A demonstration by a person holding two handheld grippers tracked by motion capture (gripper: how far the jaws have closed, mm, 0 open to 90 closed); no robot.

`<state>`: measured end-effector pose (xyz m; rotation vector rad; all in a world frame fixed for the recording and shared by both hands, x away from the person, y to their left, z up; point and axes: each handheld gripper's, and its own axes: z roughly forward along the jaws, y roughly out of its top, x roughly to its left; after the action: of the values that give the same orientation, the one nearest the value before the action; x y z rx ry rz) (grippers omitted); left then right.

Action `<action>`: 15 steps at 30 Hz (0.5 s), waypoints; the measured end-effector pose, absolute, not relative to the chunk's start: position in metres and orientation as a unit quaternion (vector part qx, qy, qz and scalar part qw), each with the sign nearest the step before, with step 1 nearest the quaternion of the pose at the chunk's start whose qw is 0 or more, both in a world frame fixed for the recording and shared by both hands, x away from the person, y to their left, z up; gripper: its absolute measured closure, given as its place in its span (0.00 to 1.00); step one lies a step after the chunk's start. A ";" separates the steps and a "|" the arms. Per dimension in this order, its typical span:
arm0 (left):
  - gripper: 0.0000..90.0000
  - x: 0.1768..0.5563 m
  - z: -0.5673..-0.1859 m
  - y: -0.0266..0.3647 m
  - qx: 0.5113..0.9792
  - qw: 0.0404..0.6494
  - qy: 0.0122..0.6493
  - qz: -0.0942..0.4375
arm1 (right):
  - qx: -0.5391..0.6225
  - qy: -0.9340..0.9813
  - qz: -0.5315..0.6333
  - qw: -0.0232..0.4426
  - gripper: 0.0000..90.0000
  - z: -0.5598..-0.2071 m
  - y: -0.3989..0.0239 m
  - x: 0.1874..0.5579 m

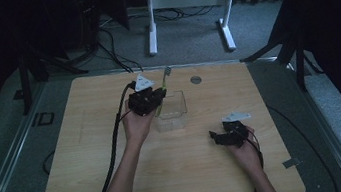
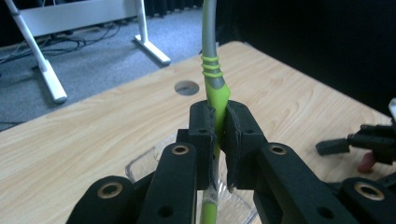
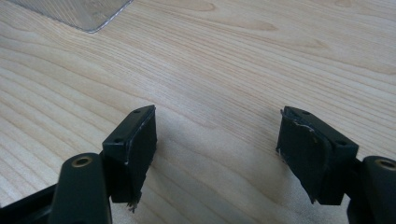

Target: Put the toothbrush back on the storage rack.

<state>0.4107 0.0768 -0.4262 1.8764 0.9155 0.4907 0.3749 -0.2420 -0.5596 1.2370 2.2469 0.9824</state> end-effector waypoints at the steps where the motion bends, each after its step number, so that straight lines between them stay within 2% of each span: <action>1: 0.91 0.411 -0.429 0.076 0.771 0.474 0.378 0.197 | 0.441 0.802 0.351 0.196 0.31 -0.560 -0.242 0.375; 10: 0.89 0.412 -0.451 0.066 0.807 0.417 0.378 0.178 | 0.442 0.802 0.351 0.196 0.31 -0.560 -0.242 0.375; 15: 0.71 0.407 -0.451 0.068 0.802 0.425 0.378 0.183 | 0.441 0.802 0.351 0.196 0.31 -0.560 -0.242 0.375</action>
<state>0.4070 0.0684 -0.4511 2.0061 0.9442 0.4568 0.3749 -0.2420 -0.5596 1.2362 2.2472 0.9827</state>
